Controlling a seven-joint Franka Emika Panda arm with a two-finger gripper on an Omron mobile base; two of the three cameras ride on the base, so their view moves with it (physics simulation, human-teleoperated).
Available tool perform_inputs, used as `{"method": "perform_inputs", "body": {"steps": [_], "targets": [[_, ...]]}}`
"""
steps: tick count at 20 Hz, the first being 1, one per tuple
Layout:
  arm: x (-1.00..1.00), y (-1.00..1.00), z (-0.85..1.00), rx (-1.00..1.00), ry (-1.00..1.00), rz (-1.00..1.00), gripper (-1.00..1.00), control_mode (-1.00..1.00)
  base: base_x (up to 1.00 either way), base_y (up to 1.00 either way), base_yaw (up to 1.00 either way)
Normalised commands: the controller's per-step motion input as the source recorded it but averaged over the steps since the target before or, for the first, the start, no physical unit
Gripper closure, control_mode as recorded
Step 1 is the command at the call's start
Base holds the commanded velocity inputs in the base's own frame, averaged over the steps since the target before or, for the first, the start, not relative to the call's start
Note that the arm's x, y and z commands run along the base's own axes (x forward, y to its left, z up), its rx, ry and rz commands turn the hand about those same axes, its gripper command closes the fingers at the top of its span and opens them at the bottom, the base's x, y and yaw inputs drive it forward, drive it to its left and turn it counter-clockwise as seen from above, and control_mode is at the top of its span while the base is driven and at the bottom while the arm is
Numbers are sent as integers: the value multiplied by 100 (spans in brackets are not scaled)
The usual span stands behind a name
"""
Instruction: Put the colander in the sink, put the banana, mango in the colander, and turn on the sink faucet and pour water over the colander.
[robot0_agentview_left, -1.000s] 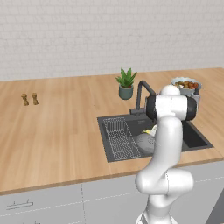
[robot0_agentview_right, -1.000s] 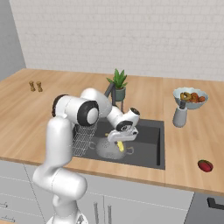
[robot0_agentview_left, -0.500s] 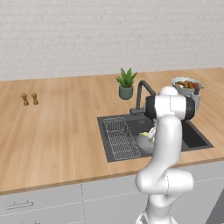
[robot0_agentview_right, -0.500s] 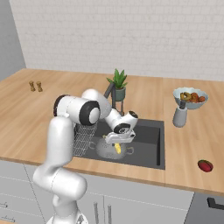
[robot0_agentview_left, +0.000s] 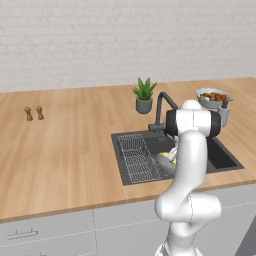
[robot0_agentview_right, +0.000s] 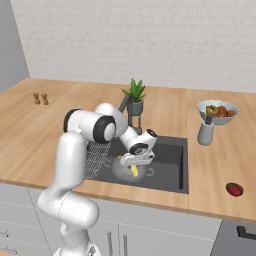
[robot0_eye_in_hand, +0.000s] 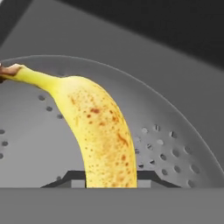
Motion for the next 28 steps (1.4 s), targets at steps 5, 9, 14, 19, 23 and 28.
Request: {"method": "perform_inputs", "body": {"steps": [5,9,14,19,23,28], "targets": [[-4,4,-7,0,-3,0,100,-100,0,0,0],[-26,12,2,0,-6,0,-100,-100,0,0,0],[-32,4,17,-1,-6,0,-100,-100,0,0,0],[-20,1,38,-5,-5,0,-100,-100,0,0,0],[-17,-1,42,-4,-3,-1,-100,-100,0,0,0],[-33,-22,42,-3,0,-7,-100,-100,0,0,0]]}}
